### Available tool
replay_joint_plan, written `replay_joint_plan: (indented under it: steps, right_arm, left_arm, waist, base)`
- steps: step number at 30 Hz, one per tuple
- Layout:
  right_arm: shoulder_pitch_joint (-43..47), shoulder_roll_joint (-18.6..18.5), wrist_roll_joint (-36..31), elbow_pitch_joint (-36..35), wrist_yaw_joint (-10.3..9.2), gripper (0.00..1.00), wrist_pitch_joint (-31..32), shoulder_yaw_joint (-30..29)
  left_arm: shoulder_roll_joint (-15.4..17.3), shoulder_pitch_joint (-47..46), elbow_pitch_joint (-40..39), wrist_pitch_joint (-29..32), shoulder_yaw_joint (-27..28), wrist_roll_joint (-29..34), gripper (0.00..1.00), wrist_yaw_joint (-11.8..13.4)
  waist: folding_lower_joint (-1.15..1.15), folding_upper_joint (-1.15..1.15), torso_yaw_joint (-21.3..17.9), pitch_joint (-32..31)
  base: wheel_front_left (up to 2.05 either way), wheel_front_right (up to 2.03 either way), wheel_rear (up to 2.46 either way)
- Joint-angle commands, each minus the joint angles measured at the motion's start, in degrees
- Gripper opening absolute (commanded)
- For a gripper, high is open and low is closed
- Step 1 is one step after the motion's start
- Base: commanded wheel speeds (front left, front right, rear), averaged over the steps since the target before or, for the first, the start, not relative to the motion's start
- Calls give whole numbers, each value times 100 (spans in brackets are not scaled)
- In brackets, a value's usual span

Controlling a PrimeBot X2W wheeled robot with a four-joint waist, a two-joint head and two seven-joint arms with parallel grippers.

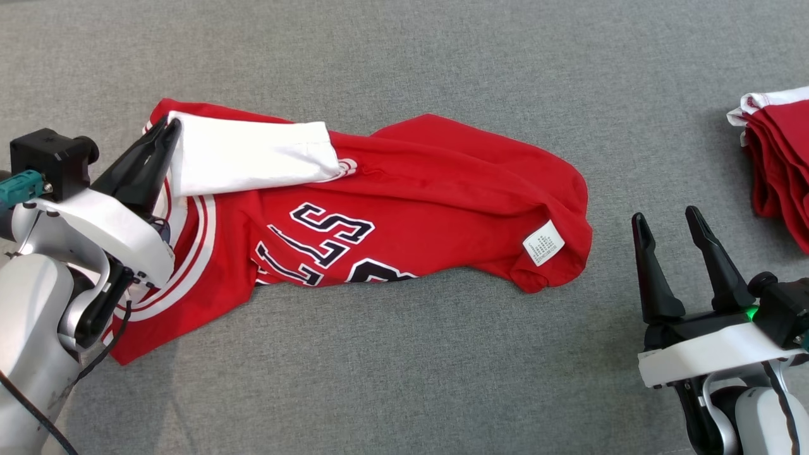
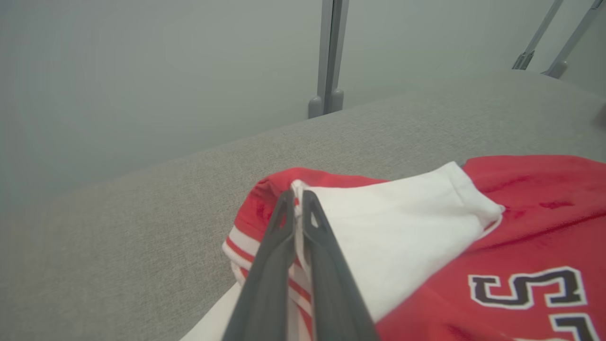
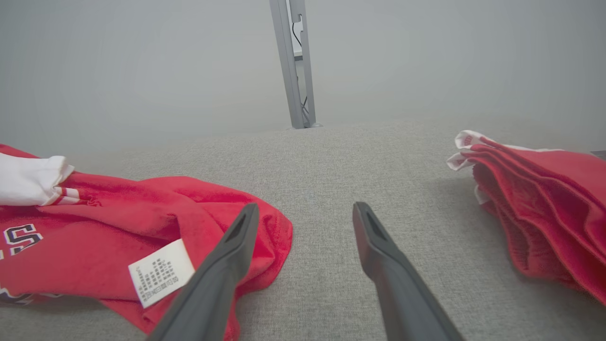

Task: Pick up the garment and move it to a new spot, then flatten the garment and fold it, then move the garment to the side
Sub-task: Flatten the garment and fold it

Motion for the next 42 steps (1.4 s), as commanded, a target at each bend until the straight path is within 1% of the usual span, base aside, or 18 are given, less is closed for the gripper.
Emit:
replay_joint_plan:
  steps: [1, 7, 8, 12, 14, 16, 22, 28, 29, 30, 31, 32, 34, 37, 40, 42]
  right_arm:
    - [44, -16, -20, -38, -2, 100, 30, -19]
    - [59, -16, -26, -86, -2, 100, 16, -11]
    - [80, -16, -50, -90, -2, 100, 15, -26]
    - [161, -15, -81, -55, -2, 100, 103, -10]
    - [219, -14, -143, -13, -2, 100, 174, 59]
    - [236, -14, -137, 14, -2, 100, 204, 121]
    - [273, -20, -168, 499, -2, 100, 381, 483]
    - [-129, -18, -20, 1230, -2, 100, 261, 673]
    - [-218, -18, 8, 1350, -2, 70, 219, 699]
    - [-313, -19, 32, 1472, -2, 34, 194, 747]
    - [-395, -16, 41, 1573, -2, 2, 175, 768]
    - [-469, -22, 58, 1659, -2, 0, 148, 772]
    - [-599, -20, 46, 1762, -2, 0, 101, 791]
    - [-727, -46, -65, 1720, -2, 0, -10, 704]
    - [-897, -184, -254, 1285, -2, 0, -117, 500]
    - [-1017, -278, -370, 938, -2, 0, -73, 394]
  left_arm:
    - [72, 111, -139, 22, 23, -4, 0, 83]
    - [138, 220, -441, 22, 49, 8, 0, 225]
    - [143, 245, -523, -23, 73, 31, 0, 290]
    - [142, 342, -721, 20, 54, 27, 0, 420]
    - [145, 395, -808, 36, 43, 20, 0, 470]
    - [143, 422, -831, 56, 25, 12, 0, 469]
    - [93, 481, -929, 105, -38, -18, 0, 523]
    - [101, 451, -979, 55, -33, -28, 0, 511]
    - [101, 444, -985, 54, -31, -31, 0, 513]
    - [97, 434, -990, 22, -19, -29, 0, 524]
    - [96, 426, -993, 16, -19, -28, 0, 526]
    - [86, 421, -999, -1, -16, -38, 0, 526]
    - [82, 412, -1003, -37, 3, -39, 0, 548]
    - [85, 410, -1040, -121, 55, -42, 0, 580]
    - [174, 354, -1178, -235, 155, 9, 0, 656]
    - [220, 299, -1325, -248, 212, 36, 0, 699]
  waist:
    - [0, 0, 24, -47]
    - [0, 0, 48, -110]
    - [0, 0, 54, -156]
    - [0, 0, 80, -271]
    - [0, 0, 96, -313]
    - [0, 0, 108, -329]
    - [0, 0, 165, -381]
    - [0, 0, 186, -368]
    - [0, 0, 194, -366]
    - [0, 0, 204, -365]
    - [0, 0, 214, -366]
    - [0, 0, 227, -366]
    - [0, 0, 252, -372]
    - [0, 0, 275, -391]
    - [0, 0, 266, -435]
    - [0, 0, 255, -460]
  base:
    - [0, 0, 0]
    - [0, 0, 0]
    - [0, 0, 0]
    - [0, 0, 0]
    - [0, 0, 0]
    - [0, 0, 0]
    - [0, 0, 0]
    - [0, 0, 0]
    - [0, 0, 0]
    - [0, 0, 0]
    - [0, 0, 0]
    - [0, 0, 0]
    - [0, 0, 0]
    - [0, 0, 0]
    - [0, 0, 0]
    - [0, 0, 0]
